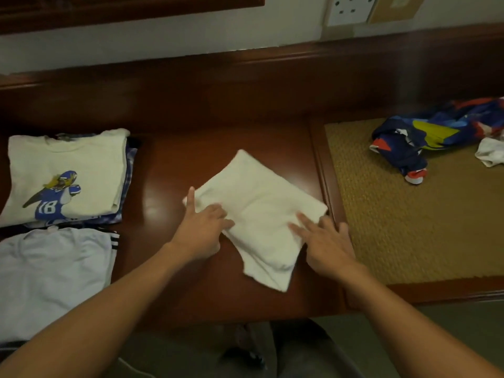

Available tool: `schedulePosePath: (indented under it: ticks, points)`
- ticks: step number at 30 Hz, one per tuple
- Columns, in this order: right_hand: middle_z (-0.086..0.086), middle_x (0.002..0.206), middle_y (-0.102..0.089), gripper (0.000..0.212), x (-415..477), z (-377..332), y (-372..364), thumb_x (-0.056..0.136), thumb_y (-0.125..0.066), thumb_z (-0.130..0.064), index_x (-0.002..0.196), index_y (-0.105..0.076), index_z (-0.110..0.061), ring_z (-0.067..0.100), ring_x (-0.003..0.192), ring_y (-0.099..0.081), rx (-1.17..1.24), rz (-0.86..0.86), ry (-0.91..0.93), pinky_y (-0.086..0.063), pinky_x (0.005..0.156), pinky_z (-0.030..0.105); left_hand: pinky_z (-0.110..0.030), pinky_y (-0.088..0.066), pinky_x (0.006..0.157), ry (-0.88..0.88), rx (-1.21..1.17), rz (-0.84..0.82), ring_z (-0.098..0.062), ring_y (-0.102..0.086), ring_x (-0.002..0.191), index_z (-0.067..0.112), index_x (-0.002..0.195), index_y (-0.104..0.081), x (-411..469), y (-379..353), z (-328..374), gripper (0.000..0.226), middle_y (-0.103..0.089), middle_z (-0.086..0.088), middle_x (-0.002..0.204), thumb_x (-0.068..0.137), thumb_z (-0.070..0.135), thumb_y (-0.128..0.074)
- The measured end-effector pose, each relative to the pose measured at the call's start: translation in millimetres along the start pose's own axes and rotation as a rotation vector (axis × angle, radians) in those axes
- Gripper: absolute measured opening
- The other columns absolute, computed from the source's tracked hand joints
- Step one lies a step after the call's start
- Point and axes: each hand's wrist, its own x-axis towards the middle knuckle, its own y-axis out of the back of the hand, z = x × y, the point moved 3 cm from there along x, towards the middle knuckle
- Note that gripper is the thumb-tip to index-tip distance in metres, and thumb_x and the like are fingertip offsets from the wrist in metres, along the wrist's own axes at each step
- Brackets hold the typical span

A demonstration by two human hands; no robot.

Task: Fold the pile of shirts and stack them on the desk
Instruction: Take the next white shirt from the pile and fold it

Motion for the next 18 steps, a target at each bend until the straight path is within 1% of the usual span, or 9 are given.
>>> schedulePosePath:
  ticks: [1,3,6,8,10,12,14,16,18]
  points:
    - [-0.014,0.167,-0.016,0.071,3,7,3,0.09,-0.043,-0.02,0.155,-0.026,-0.042,0.024,0.136,-0.028,-0.001,0.013,-0.053,-0.024,0.094,0.047,-0.068,0.022,0.113,-0.042,-0.038,-0.028,-0.013,-0.032,0.143,0.04,0.137,-0.057,-7,-3,3,0.06,-0.051,0.01,0.138,0.082,0.016,-0.059]
    - [-0.009,0.157,-0.04,0.06,-1,14,12,0.091,-0.05,-0.024,0.149,-0.041,-0.038,0.022,0.128,-0.037,0.019,0.129,-0.07,-0.032,0.092,0.044,-0.058,0.007,0.121,-0.107,-0.088,-0.019,-0.011,-0.036,0.139,0.04,0.133,-0.059,-23,-10,3,0.056,-0.052,0.01,0.139,0.083,0.014,-0.064]
    - [-0.007,0.127,-0.063,0.053,-29,1,7,0.088,-0.064,-0.041,0.139,-0.055,-0.03,0.019,0.109,-0.05,0.049,0.244,0.123,-0.041,0.084,0.04,-0.052,-0.01,0.123,-0.15,-0.081,0.098,-0.015,-0.032,0.147,0.038,0.14,-0.052,-44,-28,-15,0.061,-0.04,0.007,0.157,0.085,0.019,-0.073]
    - [-0.004,0.128,-0.059,0.076,-48,-9,-12,0.076,-0.074,-0.058,0.141,-0.051,-0.027,0.021,0.108,-0.053,0.016,0.22,0.228,-0.045,0.084,0.041,-0.056,-0.007,0.123,-0.133,-0.062,0.086,-0.014,-0.021,0.153,0.038,0.152,-0.037,-52,-43,-26,0.076,-0.024,0.009,0.166,0.087,0.026,-0.074]
    - [0.0,0.137,-0.052,0.096,-54,-11,-35,0.065,-0.08,-0.064,0.145,-0.047,-0.024,0.024,0.112,-0.053,-0.037,0.153,0.221,-0.047,0.085,0.043,-0.054,-0.003,0.122,-0.11,-0.071,0.064,-0.014,-0.019,0.154,0.039,0.158,-0.023,-56,-53,-29,0.088,-0.017,0.01,0.167,0.088,0.02,-0.074]
    - [0.002,0.14,-0.053,0.091,-52,-11,-46,0.068,-0.083,-0.054,0.146,-0.048,-0.023,0.025,0.112,-0.052,-0.065,0.166,0.191,-0.046,0.084,0.043,-0.049,-0.011,0.122,-0.094,-0.102,0.09,-0.018,-0.028,0.15,0.038,0.158,-0.023,-58,-56,-29,0.099,-0.023,0.006,0.166,0.081,0.004,-0.076]
    - [0.002,0.136,-0.057,0.071,-51,-11,-49,0.078,-0.081,-0.038,0.141,-0.054,-0.022,0.025,0.108,-0.054,-0.074,0.25,0.185,-0.044,0.082,0.043,-0.046,-0.031,0.117,-0.1,-0.122,0.138,-0.024,-0.043,0.141,0.032,0.155,-0.035,-58,-55,-27,0.103,-0.038,0.0,0.16,0.07,-0.007,-0.079]
    - [0.003,0.132,-0.061,0.055,-51,-12,-53,0.084,-0.077,-0.023,0.135,-0.059,-0.02,0.024,0.104,-0.056,-0.085,0.34,0.197,-0.041,0.08,0.042,-0.044,-0.044,0.107,-0.108,-0.156,0.204,-0.027,-0.051,0.132,0.024,0.15,-0.047,-57,-58,-27,0.095,-0.05,-0.005,0.152,0.067,-0.012,-0.077]
    - [0.003,0.128,-0.064,0.044,-51,-14,-57,0.087,-0.072,-0.017,0.13,-0.063,-0.018,0.024,0.1,-0.057,-0.068,0.391,0.209,-0.041,0.078,0.041,-0.043,-0.047,0.103,-0.114,-0.183,0.244,-0.027,-0.054,0.128,0.019,0.144,-0.054,-56,-61,-26,0.079,-0.054,-0.007,0.147,0.074,-0.01,-0.076]
